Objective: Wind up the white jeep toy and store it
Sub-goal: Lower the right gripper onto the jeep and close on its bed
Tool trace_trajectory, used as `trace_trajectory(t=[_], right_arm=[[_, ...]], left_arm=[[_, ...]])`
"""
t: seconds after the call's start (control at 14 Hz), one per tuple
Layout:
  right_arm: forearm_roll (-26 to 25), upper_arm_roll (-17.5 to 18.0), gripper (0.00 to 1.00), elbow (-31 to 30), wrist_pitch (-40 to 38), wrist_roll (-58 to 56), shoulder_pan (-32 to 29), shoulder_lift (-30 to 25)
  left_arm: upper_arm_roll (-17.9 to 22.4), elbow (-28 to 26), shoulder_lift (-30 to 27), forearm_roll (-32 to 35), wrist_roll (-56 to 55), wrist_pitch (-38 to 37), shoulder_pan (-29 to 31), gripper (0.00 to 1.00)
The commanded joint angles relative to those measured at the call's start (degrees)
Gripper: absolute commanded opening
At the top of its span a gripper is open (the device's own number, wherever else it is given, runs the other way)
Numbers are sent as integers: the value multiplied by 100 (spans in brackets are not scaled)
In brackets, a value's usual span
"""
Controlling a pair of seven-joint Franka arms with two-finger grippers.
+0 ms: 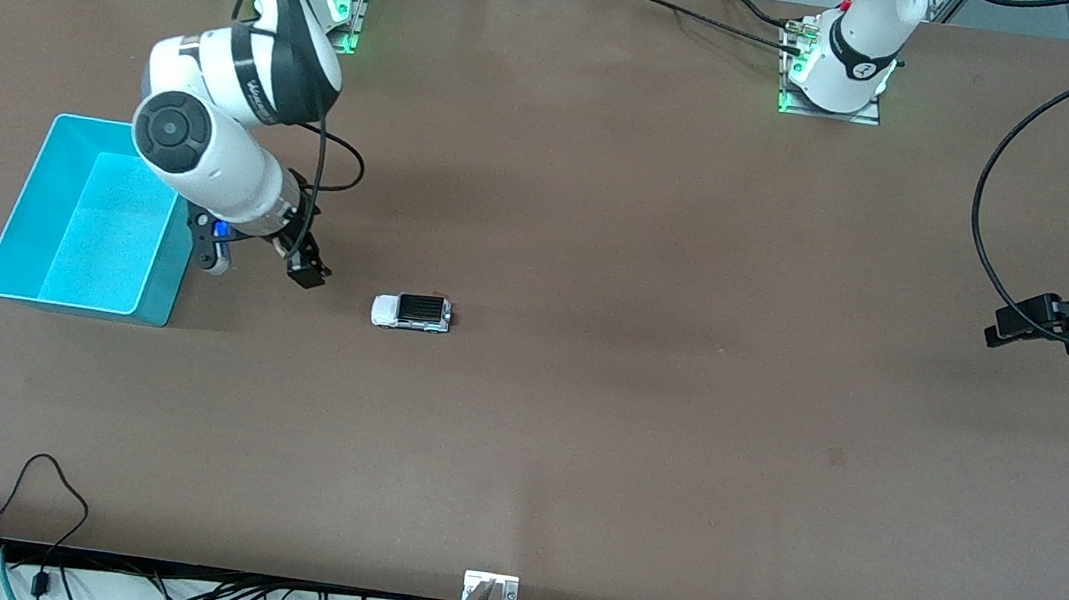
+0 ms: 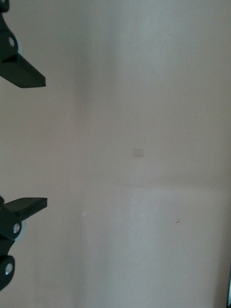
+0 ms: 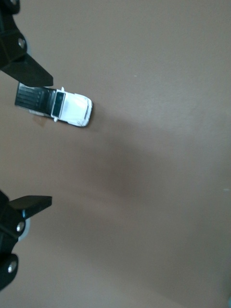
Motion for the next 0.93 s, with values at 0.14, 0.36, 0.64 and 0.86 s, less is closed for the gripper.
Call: trace_trajectory(t=[0.14, 0.36, 0.64, 0.86], right_arm=[[62, -44, 100, 40, 619, 1052, 534, 491], [18, -44, 100, 49, 979, 1306, 710, 746], [-9, -44, 100, 171, 1227, 1370, 711, 1000], [9, -44, 100, 304, 1288, 1387, 728, 1229]], left_arm=[[20, 49, -251, -11, -81, -160, -47, 100], [3, 40, -332, -2, -81, -388, -47, 100], [11, 32, -332, 24, -89, -363, -47, 100], [-50, 58, -314, 541, -107, -424, -126, 100]])
